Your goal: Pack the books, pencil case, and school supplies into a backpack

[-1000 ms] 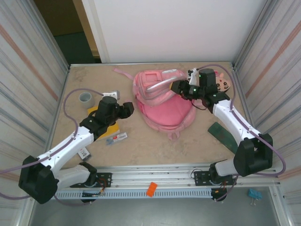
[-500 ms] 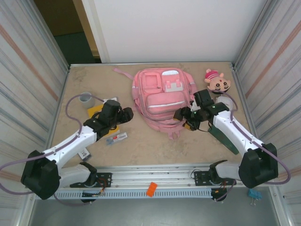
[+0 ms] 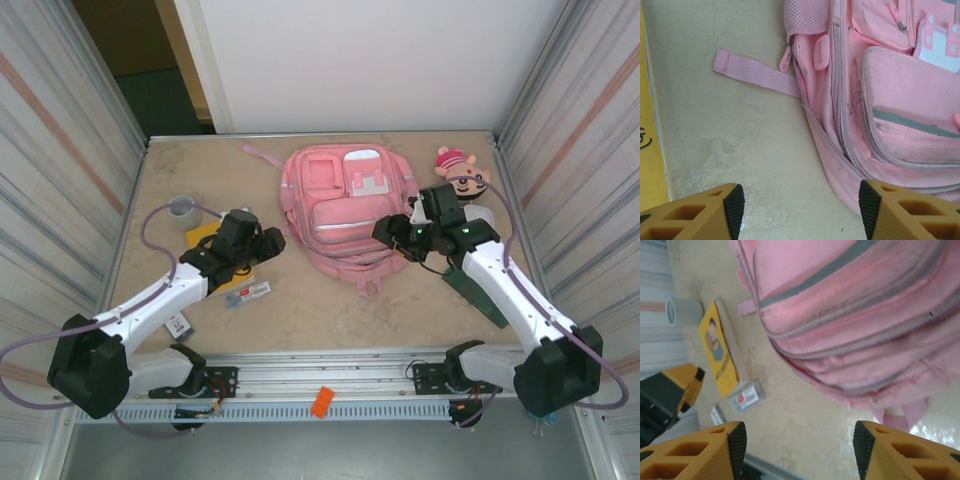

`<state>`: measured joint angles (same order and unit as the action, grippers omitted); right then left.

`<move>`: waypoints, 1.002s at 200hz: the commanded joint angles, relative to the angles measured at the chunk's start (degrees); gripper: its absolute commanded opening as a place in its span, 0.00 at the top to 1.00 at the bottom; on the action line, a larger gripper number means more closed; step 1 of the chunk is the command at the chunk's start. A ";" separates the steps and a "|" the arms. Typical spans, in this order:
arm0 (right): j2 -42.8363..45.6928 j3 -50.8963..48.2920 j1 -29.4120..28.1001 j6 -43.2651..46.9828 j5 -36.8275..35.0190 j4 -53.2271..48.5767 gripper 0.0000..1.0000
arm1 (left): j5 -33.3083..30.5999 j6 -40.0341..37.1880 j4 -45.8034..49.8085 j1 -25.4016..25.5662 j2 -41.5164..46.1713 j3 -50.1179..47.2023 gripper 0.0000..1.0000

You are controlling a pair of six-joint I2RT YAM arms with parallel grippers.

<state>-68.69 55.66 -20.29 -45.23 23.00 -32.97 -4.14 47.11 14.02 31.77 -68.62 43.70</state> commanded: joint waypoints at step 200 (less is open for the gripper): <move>-13.32 6.81 -13.71 -1.29 -12.28 10.20 0.42 | 10.93 -5.44 13.02 -23.25 2.66 1.03 0.36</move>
<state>-84.40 60.58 -29.41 -47.00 13.85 -23.90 4.91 44.12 27.29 13.74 -70.52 49.43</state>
